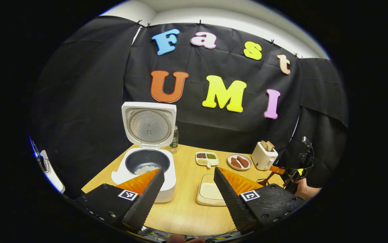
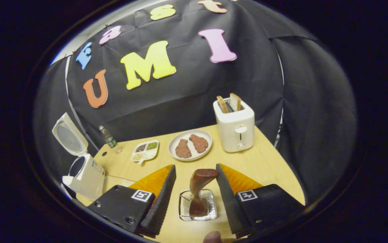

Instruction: Close the left gripper, press the button to open the rice cooker; take a wooden spoon from the chopstick holder with the right hand, scoop a spoonful of rice and pour it into the rice cooker, then put the wooden spoon back into the chopstick holder.

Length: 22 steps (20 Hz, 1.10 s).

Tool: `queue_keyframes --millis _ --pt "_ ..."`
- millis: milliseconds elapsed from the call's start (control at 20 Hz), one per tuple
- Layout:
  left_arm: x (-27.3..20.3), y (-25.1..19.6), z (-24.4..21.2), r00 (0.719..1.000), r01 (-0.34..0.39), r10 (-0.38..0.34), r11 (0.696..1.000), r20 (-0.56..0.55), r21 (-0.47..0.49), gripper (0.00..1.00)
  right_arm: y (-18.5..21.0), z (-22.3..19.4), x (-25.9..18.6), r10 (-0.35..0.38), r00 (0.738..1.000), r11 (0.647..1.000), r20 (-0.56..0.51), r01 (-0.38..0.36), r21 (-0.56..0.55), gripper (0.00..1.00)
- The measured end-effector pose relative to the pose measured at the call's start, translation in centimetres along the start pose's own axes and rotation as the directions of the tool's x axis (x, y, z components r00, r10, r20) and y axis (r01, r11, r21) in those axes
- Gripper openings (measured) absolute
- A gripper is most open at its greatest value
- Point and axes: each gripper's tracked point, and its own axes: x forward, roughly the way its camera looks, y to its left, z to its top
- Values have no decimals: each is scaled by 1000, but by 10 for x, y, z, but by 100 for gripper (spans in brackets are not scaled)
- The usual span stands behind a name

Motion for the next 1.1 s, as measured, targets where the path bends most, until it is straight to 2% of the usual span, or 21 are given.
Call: queue_keyframes --millis 250,300,350,650,850,1000,1100 --pt "8 2 17 999 25 -25 1000 37 -6 95 30 55 -45 29 993 997 111 -20 -80 84" --pt "11 6 24 998 28 -28 1000 52 1 95 37 65 -54 31 990 995 134 -19 -94 94" --pt "13 12 31 998 20 -20 1000 68 5 95 45 71 -63 37 989 994 145 -22 -102 97" --pt "39 49 116 977 -25 21 1000 214 16 95 85 91 -116 76 974 989 213 -46 -144 99" --pt "63 87 167 957 -115 109 993 268 6 94 91 104 -142 75 963 991 261 -42 -130 100" --pt "95 128 174 954 -220 217 975 207 -9 94 85 110 -152 51 958 995 281 -24 -99 100" --pt "111 137 176 960 -232 235 972 154 -40 94 80 112 -156 39 958 997 284 -19 -73 100"
